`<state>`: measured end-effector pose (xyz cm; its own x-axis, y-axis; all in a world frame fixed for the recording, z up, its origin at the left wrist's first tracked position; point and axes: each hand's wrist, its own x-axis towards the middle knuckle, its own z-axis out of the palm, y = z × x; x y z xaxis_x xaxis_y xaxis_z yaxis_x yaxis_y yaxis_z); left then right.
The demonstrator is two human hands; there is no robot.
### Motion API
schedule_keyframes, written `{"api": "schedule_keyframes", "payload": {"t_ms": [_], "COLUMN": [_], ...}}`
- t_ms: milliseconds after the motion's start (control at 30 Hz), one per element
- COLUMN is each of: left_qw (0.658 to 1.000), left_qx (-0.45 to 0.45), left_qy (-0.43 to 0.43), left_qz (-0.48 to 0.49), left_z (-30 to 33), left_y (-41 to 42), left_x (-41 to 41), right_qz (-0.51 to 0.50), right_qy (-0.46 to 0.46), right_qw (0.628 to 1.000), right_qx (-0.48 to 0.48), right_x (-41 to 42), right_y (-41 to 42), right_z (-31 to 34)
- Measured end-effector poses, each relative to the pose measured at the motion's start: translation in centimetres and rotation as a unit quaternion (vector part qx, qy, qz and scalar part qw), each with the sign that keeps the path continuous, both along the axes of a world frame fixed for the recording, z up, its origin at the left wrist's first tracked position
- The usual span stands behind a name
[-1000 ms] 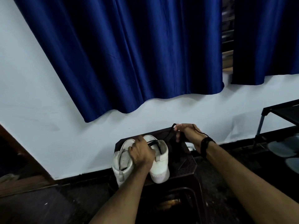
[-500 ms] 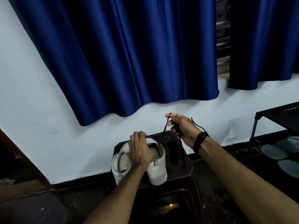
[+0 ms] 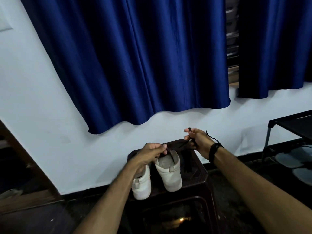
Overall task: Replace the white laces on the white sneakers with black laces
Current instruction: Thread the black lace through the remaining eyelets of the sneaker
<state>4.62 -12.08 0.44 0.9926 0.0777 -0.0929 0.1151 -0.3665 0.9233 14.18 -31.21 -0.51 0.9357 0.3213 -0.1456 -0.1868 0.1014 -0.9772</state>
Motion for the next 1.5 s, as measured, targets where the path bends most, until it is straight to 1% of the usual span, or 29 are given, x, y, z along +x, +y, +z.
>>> {"api": "schedule_keyframes", "payload": {"t_ms": [33, 67, 100, 133, 167, 200, 233, 267, 300, 333, 367, 433, 500, 567, 633, 733, 767, 833, 967, 1067, 1133, 1200, 1367, 1500], "left_qw": [0.999, 0.997, 0.993, 0.990, 0.988, 0.987, 0.986, 0.986, 0.988, 0.988, 0.987, 0.985, 0.983, 0.975, 0.963, 0.939, 0.933, 0.926, 0.921, 0.930, 0.945, 0.951, 0.959, 0.958], "left_qx": [0.040, 0.080, 0.113, 0.128, 0.135, 0.135, 0.135, 0.125, 0.102, 0.081, 0.070, 0.066, 0.054, 0.064, 0.124, 0.258, 0.284, 0.298, 0.281, 0.208, 0.144, 0.109, 0.074, 0.079], "left_qy": [-0.005, -0.012, -0.023, -0.037, -0.053, -0.065, -0.072, -0.077, -0.082, -0.085, -0.088, -0.090, -0.070, -0.035, -0.003, 0.074, 0.092, 0.116, 0.142, 0.139, 0.128, 0.134, 0.158, 0.177], "left_qz": [0.004, 0.014, 0.028, 0.042, 0.052, 0.060, 0.066, 0.074, 0.084, 0.101, 0.116, 0.133, 0.160, 0.210, 0.241, 0.216, 0.203, 0.199, 0.230, 0.269, 0.264, 0.256, 0.221, 0.213], "left_z": [0.2, 0.4, 0.4, 0.7, 0.7, 0.9, 0.8, 0.7, 0.8, 0.6, 0.5, 0.3, -0.1, -1.2, -2.2, -3.2, -3.6, -4.0, -4.4, -4.9, -4.9, -4.7, -3.6, -3.5], "left_y": [0.3, 0.4, 0.6, 0.5, 0.5, 0.3, 0.2, 0.3, 0.2, 0.3, 0.6, 1.1, 1.7, 2.5, 2.9, 2.4, 2.3, 2.4, 3.0, 3.7, 4.0, 4.0, 3.5, 3.9], "left_x": [-0.2, -0.3, -0.1, 0.1, 0.5, 0.8, 1.1, 1.4, 1.6, 1.9, 2.1, 1.9, 1.8, 1.9, 2.1, 2.2, 2.5, 3.0, 3.8, 4.0, 3.9, 3.7, 3.2, 3.1], "right_qz": [0.030, 0.060, 0.064, 0.019, -0.024, -0.011, 0.059, 0.154, 0.223, 0.241, 0.232, 0.187, 0.147, 0.070, 0.010, 0.007, 0.014, 0.016, -0.031, -0.051, -0.036, -0.036, -0.037, -0.026], "right_qy": [-0.010, -0.042, -0.095, -0.154, -0.225, -0.290, -0.298, -0.261, -0.212, -0.181, -0.180, -0.226, -0.265, -0.273, -0.257, -0.213, -0.206, -0.201, -0.214, -0.233, -0.250, -0.245, -0.256, -0.261], "right_qw": [0.996, 0.968, 0.897, 0.817, 0.794, 0.824, 0.895, 0.938, 0.949, 0.953, 0.956, 0.953, 0.941, 0.943, 0.951, 0.964, 0.964, 0.960, 0.946, 0.934, 0.923, 0.925, 0.914, 0.917], "right_qx": [-0.086, -0.238, -0.428, -0.556, -0.563, -0.486, -0.328, -0.172, -0.069, -0.022, -0.024, -0.081, -0.151, -0.176, -0.174, -0.158, -0.166, -0.194, -0.242, -0.264, -0.289, -0.287, -0.312, -0.300], "right_x": [-0.7, -1.4, -1.7, -2.0, -2.3, -2.4, -2.6, -3.1, -3.8, -4.3, -4.7, -4.6, -3.8, -2.9, -2.4, -1.5, -1.4, -1.4, -1.1, -1.0, -1.4, -1.7, -2.0, -2.2], "right_y": [-0.2, -0.2, 0.0, 0.3, 1.0, 1.4, 1.9, 2.5, 3.0, 3.4, 3.6, 3.8, 3.8, 4.4, 5.6, 7.8, 8.4, 9.3, 9.7, 9.7, 9.7, 9.8, 9.8, 9.8], "right_z": [0.1, 0.1, -0.4, -0.9, -1.3, -1.3, -1.1, -0.6, -0.1, 0.2, 0.7, 0.5, -0.5, -1.7, -2.8, -4.4, -4.9, -5.9, -7.4, -7.9, -8.1, -8.4, -8.7, -8.6]}}
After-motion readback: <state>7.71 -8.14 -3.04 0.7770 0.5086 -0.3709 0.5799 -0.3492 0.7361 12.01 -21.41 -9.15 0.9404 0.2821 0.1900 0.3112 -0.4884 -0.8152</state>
